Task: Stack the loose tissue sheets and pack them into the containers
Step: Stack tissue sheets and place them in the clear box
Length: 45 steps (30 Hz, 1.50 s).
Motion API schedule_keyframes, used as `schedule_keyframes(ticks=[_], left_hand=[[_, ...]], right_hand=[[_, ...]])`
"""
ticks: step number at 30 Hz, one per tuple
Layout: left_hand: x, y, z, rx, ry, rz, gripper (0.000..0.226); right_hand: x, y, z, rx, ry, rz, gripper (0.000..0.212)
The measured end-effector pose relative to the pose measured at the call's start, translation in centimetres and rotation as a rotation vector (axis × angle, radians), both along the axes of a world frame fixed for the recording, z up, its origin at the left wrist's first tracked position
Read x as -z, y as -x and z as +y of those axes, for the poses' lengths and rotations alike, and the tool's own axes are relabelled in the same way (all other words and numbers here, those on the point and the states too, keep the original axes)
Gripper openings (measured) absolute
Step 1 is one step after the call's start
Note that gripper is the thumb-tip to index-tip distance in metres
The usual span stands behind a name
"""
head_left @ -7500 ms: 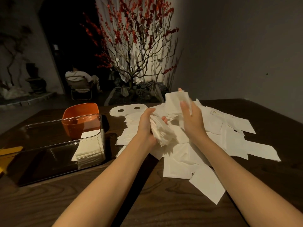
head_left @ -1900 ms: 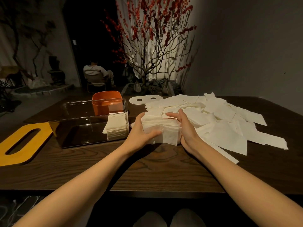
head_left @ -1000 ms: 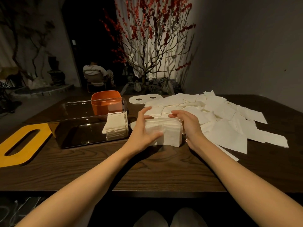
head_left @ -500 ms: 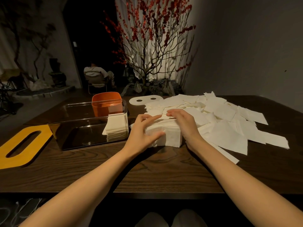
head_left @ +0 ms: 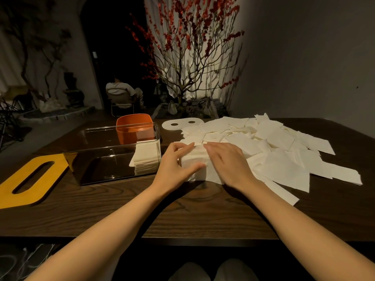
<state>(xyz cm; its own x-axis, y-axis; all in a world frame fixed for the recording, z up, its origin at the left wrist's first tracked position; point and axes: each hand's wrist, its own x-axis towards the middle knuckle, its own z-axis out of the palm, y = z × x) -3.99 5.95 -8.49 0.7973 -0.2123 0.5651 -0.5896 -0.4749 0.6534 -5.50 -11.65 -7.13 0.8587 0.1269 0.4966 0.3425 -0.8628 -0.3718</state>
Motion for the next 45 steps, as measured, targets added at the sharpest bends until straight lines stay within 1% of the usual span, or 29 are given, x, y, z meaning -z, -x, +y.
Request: schedule_keyframes(ticks=[2, 3, 5, 7, 9, 10, 12, 14, 15, 17, 19, 20, 21, 23, 26, 28, 30, 33, 35, 37, 39, 40, 42, 44, 45], left_hand=[[-0.1, 0.1, 0.0, -0.009, 0.002, 0.004, 0.065], [-0.1, 0.2, 0.1, -0.008, 0.007, 0.006, 0.066], [-0.3, 0.3, 0.1, 0.011, 0.017, 0.014, 0.07], [-0.4, 0.4, 0.2, 0.046, 0.01, 0.045, 0.08], [-0.5, 0.6, 0.1, 0.086, 0.03, 0.114, 0.093], [-0.5, 0.6, 0.1, 0.103, 0.057, 0.162, 0.098], [-0.6, 0.5, 0.2, 0.147, 0.108, 0.266, 0.104], [-0.7, 0.4, 0.4, 0.208, 0.132, 0.364, 0.106], [-0.7, 0.3, 0.5, 0.228, 0.134, 0.399, 0.107], [-0.6, 0.0, 0.6, 0.235, 0.144, 0.444, 0.106], [-0.5, -0.1, 0.5, 0.243, 0.179, 0.478, 0.102], [-0.5, -0.1, 0.5, 0.246, 0.191, 0.491, 0.101], [-0.4, -0.3, 0.5, 0.251, 0.198, 0.502, 0.102], [-0.3, -0.6, 0.5, 0.249, 0.188, 0.519, 0.101], [-0.4, -0.6, 0.5, 0.219, 0.155, 0.518, 0.088], [-0.5, -0.6, 0.5, 0.227, 0.167, 0.535, 0.089], [-0.4, -0.8, 0.7, 0.229, 0.187, 0.55, 0.095], [-0.4, -0.9, 0.8, 0.208, 0.191, 0.592, 0.089], [-0.1, -0.8, 0.5, 0.248, 0.184, 0.59, 0.088], [0.4, -0.9, 0.3, 0.284, 0.182, 0.562, 0.092], [0.0, -0.6, 0.4, 0.263, 0.204, 0.571, 0.093], [-0.1, -0.5, 0.5, 0.244, 0.189, 0.534, 0.094], [-0.4, -0.4, 0.8, 0.205, 0.085, 0.343, 0.096], [-0.7, 0.0, 1.0, 0.185, -0.033, 0.137, 0.094], [-0.8, 0.2, 1.0, 0.179, -0.078, 0.07, 0.091]], right_hand=[[-0.1, 0.0, -0.5, 0.039, 0.045, -0.054, 0.081], [-0.2, -0.1, -0.8, 0.036, 0.051, -0.077, 0.082], [-0.4, 0.0, -1.3, -0.029, 0.085, -0.075, 0.078], [-0.6, 0.2, -1.7, -0.117, 0.175, -0.039, 0.074], [-0.9, 0.3, -2.1, -0.157, 0.243, 0.001, 0.075], [-1.1, 0.3, -2.4, -0.165, 0.232, 0.035, 0.076], [-1.4, 0.3, -3.0, -0.187, 0.081, 0.167, 0.084], [-1.5, 0.3, -3.6, -0.212, -0.126, 0.346, 0.1], [-1.5, 0.3, -3.8, -0.215, -0.179, 0.419, 0.108], [-1.2, 0.0, -4.2, -0.229, -0.204, 0.523, 0.117], [-0.7, -0.4, -4.4, -0.251, -0.231, 0.572, 0.123], [-0.6, -0.5, -4.3, -0.268, -0.254, 0.584, 0.123], [-0.5, -0.7, -4.2, -0.292, -0.288, 0.587, 0.119], [-0.4, -0.7, -3.7, -0.324, -0.349, 0.579, 0.107], [-0.5, -0.7, -3.3, -0.309, -0.36, 0.535, 0.084], [-0.6, -0.8, -3.5, -0.317, -0.373, 0.541, 0.074], [-0.5, -0.8, -3.8, -0.316, -0.384, 0.564, 0.076], [-0.5, -0.6, -3.6, -0.331, -0.342, 0.577, 0.088], [-0.4, -0.4, -3.0, -0.371, -0.317, 0.555, 0.088], [-0.5, -0.2, -2.6, -0.392, -0.307, 0.529, 0.083], [-0.7, -0.2, -2.6, -0.397, -0.323, 0.529, 0.071], [-0.8, -0.2, -2.8, -0.398, -0.344, 0.539, 0.063], [-1.0, -0.1, -3.2, -0.406, -0.397, 0.569, 0.052], [-1.1, 0.0, -3.3, -0.408, -0.418, 0.595, 0.053], [-1.0, -0.1, -3.4, -0.411, -0.424, 0.596, 0.057]])
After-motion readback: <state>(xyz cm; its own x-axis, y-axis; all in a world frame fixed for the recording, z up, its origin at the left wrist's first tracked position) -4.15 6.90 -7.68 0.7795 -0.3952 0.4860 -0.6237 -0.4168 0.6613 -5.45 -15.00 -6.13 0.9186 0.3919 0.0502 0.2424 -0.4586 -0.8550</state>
